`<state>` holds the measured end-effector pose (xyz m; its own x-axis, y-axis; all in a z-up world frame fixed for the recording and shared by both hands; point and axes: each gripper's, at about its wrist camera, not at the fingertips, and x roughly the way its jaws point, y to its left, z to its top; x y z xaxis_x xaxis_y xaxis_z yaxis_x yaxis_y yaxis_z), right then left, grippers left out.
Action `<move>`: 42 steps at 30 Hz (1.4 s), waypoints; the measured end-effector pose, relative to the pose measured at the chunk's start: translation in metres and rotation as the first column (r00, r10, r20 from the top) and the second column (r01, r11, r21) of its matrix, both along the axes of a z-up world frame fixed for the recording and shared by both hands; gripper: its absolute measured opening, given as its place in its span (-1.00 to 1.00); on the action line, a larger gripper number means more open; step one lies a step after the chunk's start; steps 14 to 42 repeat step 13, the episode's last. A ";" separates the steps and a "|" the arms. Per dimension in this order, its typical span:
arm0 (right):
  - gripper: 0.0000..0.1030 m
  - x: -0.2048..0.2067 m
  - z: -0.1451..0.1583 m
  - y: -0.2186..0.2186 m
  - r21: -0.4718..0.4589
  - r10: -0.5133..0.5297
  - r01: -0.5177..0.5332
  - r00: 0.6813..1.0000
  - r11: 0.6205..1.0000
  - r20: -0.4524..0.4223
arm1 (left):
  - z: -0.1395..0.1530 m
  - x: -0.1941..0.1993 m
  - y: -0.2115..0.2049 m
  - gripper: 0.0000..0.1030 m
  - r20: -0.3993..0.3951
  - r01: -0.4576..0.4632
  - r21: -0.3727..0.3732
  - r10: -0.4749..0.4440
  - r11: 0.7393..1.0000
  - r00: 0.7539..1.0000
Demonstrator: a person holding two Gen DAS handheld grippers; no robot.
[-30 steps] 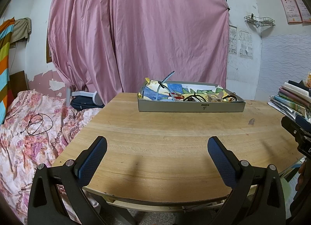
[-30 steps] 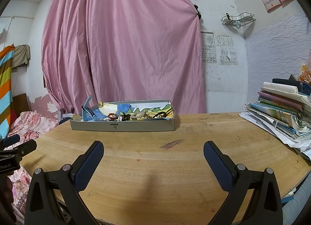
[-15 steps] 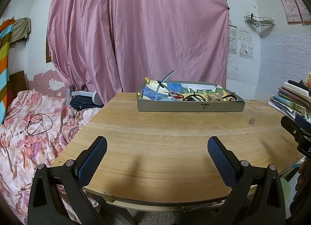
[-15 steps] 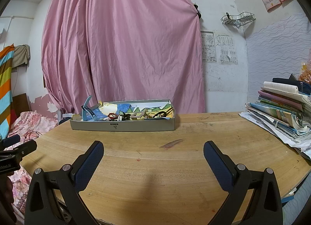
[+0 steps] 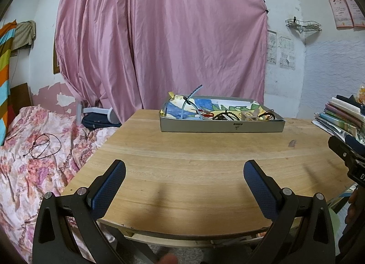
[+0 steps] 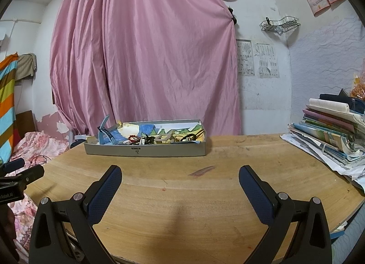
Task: Organize jewelry
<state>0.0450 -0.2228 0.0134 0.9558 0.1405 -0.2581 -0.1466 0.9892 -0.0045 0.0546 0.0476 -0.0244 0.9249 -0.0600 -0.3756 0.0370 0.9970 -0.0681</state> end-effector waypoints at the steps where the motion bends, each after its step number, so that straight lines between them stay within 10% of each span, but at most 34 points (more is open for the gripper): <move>1: 1.00 -0.001 0.000 0.000 0.001 0.000 0.000 1.000 1.000 0.003 | 0.001 -0.002 -0.001 0.96 0.005 -0.003 0.006 0.003 1.000 1.000; 42: 1.00 -0.016 0.009 -0.003 0.004 -0.002 0.002 1.000 1.000 0.026 | 0.010 -0.016 -0.004 0.96 0.034 -0.025 0.011 0.025 1.000 0.999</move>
